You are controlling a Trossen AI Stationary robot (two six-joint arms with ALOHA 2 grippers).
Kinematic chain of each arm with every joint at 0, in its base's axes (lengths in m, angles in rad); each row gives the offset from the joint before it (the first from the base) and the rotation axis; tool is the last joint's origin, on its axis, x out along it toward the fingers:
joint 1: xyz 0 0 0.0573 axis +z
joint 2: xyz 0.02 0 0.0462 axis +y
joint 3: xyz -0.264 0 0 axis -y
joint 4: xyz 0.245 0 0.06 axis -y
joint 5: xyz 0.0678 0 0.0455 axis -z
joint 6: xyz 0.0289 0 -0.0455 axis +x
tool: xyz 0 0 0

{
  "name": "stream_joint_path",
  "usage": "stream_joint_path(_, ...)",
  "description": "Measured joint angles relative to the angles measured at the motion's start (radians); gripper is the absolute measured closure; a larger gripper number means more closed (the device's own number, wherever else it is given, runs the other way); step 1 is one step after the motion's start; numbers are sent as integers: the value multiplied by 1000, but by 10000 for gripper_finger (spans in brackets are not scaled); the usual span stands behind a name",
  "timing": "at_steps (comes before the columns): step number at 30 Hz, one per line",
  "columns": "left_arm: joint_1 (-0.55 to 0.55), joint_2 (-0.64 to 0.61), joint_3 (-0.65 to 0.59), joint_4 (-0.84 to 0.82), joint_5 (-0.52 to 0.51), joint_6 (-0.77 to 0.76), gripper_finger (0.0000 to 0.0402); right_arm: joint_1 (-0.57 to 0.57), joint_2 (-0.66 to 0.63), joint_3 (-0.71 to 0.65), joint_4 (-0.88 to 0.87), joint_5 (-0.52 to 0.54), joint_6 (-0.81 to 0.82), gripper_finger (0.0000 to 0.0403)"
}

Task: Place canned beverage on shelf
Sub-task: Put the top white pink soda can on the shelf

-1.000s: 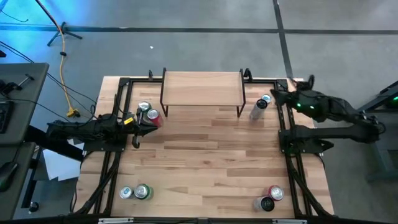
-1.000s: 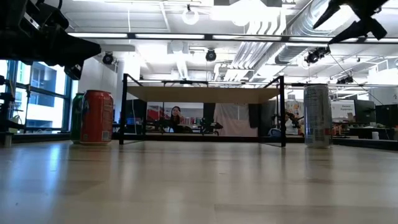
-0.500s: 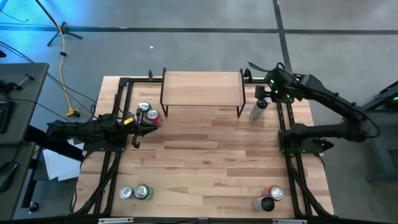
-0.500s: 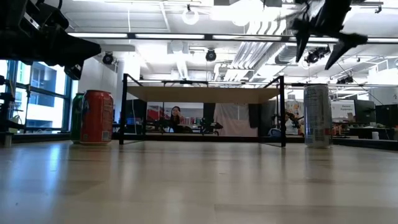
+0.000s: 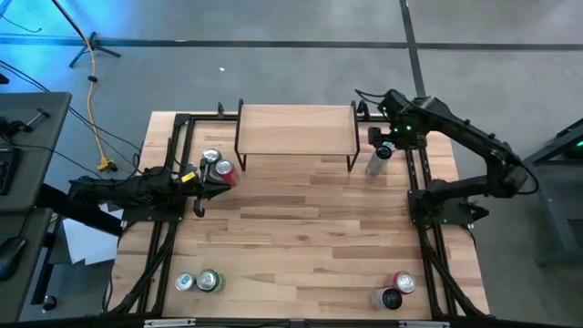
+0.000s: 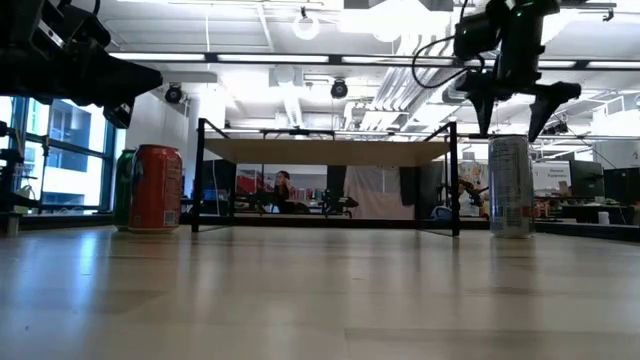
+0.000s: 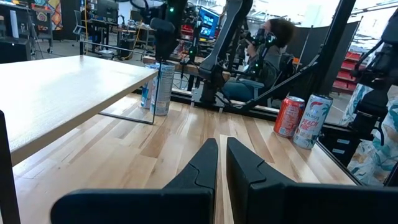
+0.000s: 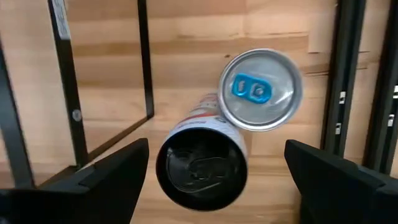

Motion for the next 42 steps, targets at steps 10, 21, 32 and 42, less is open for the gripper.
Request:
stream_joint_path(10,0,0,0,0,0,0,398,1,61,0,-35,-16,-30,41)
stream_joint_path(21,0,0,0,0,0,0,398,2,94,-17,-39,-38,-56,47)
stream_joint_path(32,0,0,0,0,0,0,398,2,91,-77,-43,-56,-49,117)
stream_joint_path(42,0,0,0,0,0,0,398,4,34,-77,-71,-96,-119,159)
